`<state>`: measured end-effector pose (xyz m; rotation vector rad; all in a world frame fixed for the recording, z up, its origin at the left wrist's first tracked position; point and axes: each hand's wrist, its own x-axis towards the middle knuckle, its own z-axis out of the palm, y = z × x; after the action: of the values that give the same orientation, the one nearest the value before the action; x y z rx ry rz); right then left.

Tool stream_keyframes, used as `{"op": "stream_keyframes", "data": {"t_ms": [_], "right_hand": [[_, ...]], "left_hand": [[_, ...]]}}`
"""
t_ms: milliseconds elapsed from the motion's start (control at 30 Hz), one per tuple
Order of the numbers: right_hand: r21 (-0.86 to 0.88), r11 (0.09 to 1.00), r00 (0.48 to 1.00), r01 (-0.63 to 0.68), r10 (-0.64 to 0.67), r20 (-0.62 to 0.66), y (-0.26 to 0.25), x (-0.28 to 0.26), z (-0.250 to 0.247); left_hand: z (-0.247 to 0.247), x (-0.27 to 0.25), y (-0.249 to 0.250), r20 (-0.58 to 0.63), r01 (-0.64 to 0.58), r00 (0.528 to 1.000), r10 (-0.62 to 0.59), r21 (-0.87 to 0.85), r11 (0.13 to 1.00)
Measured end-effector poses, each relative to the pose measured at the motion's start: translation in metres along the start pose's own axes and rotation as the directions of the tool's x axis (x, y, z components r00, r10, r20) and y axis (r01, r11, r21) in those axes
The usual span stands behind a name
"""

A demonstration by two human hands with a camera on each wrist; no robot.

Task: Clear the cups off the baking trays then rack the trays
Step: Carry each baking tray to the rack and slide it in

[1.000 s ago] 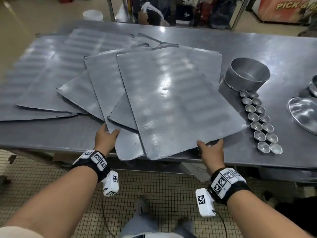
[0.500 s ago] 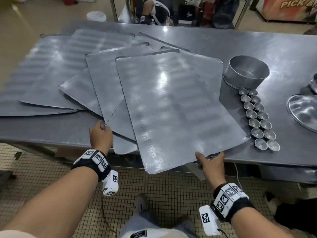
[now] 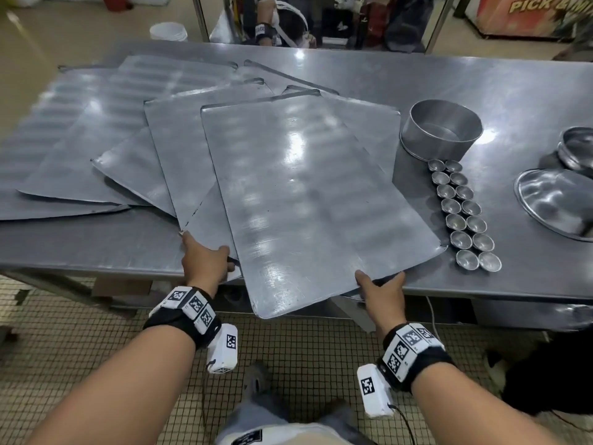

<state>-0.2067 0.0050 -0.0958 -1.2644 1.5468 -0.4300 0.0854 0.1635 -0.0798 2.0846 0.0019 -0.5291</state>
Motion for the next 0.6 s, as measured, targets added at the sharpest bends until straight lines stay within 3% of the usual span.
{"op": "stream_keyframes", "data": {"t_ms": [133, 200, 267, 400, 600], "right_hand": [[0.033, 0.999, 0.979, 0.031, -0.023, -0.202, -0.017, 0.009, -0.026], [-0.089, 0.991, 0.945, 0.102, -0.124, -0.301, -0.027, 0.022, -0.04], [-0.264, 0.946, 0.91, 0.186, -0.268, -0.318, -0.039, 0.038, -0.049], [-0.543, 0.786, 0.886, 0.297, -0.439, -0.151, -0.071, 0.072, -0.055], [-0.611, 0.732, 0.948, 0.302, -0.299, 0.111, -0.092, 0.137, -0.064]], "left_hand": [[-0.001, -0.011, 0.006, 0.028, -0.087, 0.996, 0.086, 0.066, 0.994], [0.002, -0.02, 0.007, 0.066, -0.125, 0.991, 0.117, 0.135, 0.983], [0.005, -0.028, 0.007, 0.097, -0.14, 0.987, 0.126, 0.161, 0.977], [0.007, -0.022, 0.007, 0.121, -0.136, 0.986, 0.112, 0.216, 0.967], [0.007, -0.011, 0.006, 0.151, -0.13, 0.984, 0.096, 0.236, 0.963]]}}
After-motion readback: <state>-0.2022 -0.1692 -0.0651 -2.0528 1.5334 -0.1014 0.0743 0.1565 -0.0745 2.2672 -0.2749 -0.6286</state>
